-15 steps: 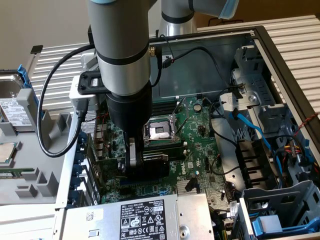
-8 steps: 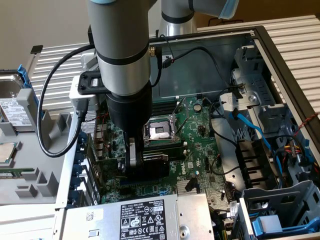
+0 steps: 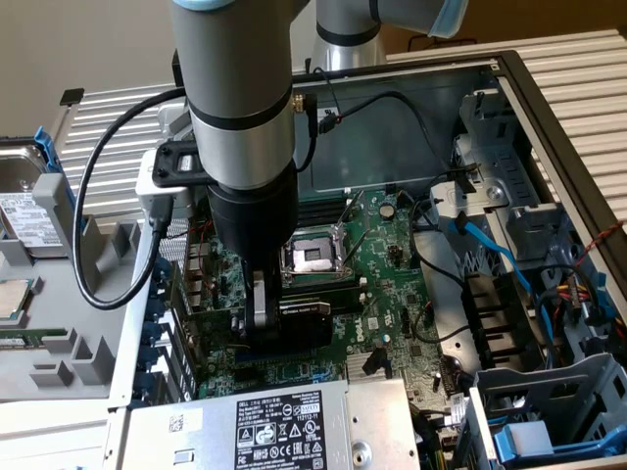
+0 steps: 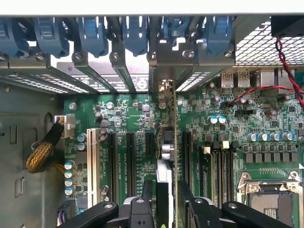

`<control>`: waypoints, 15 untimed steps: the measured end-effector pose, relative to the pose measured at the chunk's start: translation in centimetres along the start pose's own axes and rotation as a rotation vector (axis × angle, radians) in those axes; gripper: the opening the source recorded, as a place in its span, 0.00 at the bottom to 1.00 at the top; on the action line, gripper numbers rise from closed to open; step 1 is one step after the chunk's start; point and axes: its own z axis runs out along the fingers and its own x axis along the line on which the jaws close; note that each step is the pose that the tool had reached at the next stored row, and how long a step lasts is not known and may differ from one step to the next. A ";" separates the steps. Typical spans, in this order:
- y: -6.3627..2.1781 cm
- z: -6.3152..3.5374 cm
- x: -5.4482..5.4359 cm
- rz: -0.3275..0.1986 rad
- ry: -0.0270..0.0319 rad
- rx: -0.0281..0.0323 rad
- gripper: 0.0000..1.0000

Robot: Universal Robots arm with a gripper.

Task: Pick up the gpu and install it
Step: 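Insert the gpu into the slot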

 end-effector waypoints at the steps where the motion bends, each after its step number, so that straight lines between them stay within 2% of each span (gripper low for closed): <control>1: 0.00 0.00 0.0 0.000 0.0000 0.0000 0.35; 9: 0.00 -0.33 0.0 0.000 0.0013 0.0000 0.35; 15: 0.03 -1.34 0.0 0.000 0.0050 0.0002 0.35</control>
